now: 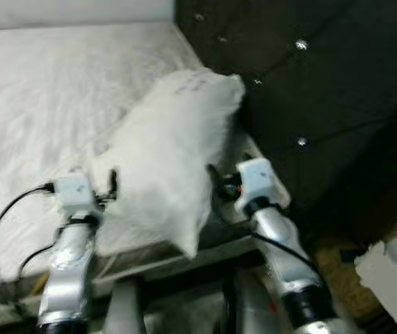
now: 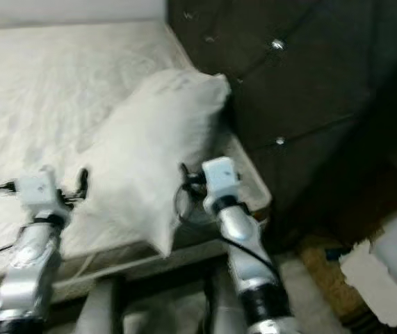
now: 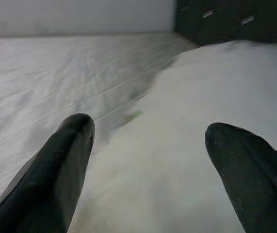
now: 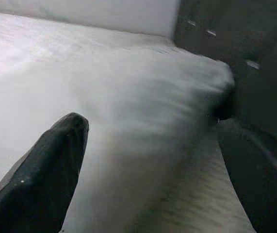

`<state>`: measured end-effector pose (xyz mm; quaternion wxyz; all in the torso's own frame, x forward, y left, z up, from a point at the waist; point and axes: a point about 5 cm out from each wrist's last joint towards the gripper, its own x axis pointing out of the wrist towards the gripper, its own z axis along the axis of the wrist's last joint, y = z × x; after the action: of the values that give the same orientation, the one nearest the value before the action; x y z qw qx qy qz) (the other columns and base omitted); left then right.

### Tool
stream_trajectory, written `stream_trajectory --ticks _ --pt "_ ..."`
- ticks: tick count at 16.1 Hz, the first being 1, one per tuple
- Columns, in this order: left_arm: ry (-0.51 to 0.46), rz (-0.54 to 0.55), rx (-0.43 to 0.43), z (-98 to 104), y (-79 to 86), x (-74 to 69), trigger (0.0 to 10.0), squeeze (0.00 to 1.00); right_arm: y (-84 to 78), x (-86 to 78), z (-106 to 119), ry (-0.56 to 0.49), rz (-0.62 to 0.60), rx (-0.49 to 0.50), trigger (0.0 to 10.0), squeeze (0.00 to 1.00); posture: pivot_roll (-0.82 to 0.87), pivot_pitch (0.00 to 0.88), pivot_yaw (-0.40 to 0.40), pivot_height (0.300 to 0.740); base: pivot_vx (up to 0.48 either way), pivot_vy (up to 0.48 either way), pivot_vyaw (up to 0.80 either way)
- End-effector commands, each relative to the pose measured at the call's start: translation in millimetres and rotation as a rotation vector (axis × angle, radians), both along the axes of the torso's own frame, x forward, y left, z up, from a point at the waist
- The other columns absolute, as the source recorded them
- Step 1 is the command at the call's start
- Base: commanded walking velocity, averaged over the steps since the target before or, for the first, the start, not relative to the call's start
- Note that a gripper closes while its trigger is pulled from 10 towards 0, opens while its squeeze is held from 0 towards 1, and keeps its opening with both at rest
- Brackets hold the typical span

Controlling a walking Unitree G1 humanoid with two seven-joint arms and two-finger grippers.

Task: Clean up the room

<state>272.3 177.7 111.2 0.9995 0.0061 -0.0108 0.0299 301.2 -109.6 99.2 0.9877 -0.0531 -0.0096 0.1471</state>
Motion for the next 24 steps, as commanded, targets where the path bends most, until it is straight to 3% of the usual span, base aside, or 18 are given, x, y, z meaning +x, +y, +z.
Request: stream_trajectory --ticks 1,5,7,10,12,13,15,17,19,22,24 --pt "0.029 -0.008 -0.006 -7 -5.0 -3.5 10.0 0.0 -6.6 -0.4 -3 0.017 -0.018 -0.002 10.0 0.0 0.06 0.023 -0.031 0.557 0.0 0.0 0.0" --pt "0.031 -0.015 -0.003 -8 -5.4 -3.3 10.0 0.0 -6.2 -0.2 -5 0.024 -0.011 -0.003 10.0 0.0 0.06 0.014 -0.033 0.557 0.0 0.0 0.0" --pt "0.044 -0.01 0.005 -9 -6.1 -3.0 10.0 0.0 -6.1 1.0 -12 0.088 0.024 0.014 10.0 0.0 0.06 0.012 -0.033 0.557 0.0 0.0 0.0" --pt "0.096 0.006 0.039 -13 -5.4 -4.6 10.0 0.0 -14.0 6.6 -16 0.165 0.092 -0.044 10.0 0.0 0.06 0.011 -0.029 0.557 0.0 0.0 0.0" --pt "0.127 0.015 0.055 -16 -2.2 -13.0 10.0 0.0 -24.6 9.6 -16 0.209 0.124 -0.101 10.0 0.0 0.05 0.012 -0.026 0.557 0.0 0.0 0.0" --pt "0.144 -0.005 0.075 -17 1.6 -28.4 10.0 0.0 -37.7 9.9 -15 0.23 0.147 -0.175 10.0 0.0 0.06 0.019 -0.024 0.557 0.0 0.0 0.0" --pt "0.167 0.009 0.096 -21 11.2 -40.0 10.0 0.0 -47.4 3.9 -17 0.303 0.216 -0.201 10.0 0.0 0.07 0.024 -0.024 0.557 0.0 0.0 0.0" --pt "0.18 0.054 0.107 -23 20.9 -43.0 10.0 0.0 -48.7 -13.4 -24 0.42 0.368 -0.225 10.0 0.0 0.07 0.026 -0.024 0.557 0.0 0.0 0.0" --pt "0.167 0.088 0.124 -17 23.9 -45.0 10.0 0.0 -42.6 -25.7 -27 0.487 0.451 -0.157 10.0 0.0 0.09 0.03 -0.032 0.557 0.0 0.0 0.0" --pt "0.17 0.108 0.13 -16 27.8 -48.7 10.0 0.0 -31.2 -19.5 -25 0.483 0.387 -0.093 10.0 0.0 0.11 0.03 -0.032 0.557 0.0 0.0 0.53" --pt "0.169 0.11 0.13 -14 28.2 -48.6 10.0 0.0 -29.9 -19.1 -29 0.555 0.291 -0.068 10.0 0.0 0.12 0.028 -0.03 0.557 0.0 0.0 0.0"
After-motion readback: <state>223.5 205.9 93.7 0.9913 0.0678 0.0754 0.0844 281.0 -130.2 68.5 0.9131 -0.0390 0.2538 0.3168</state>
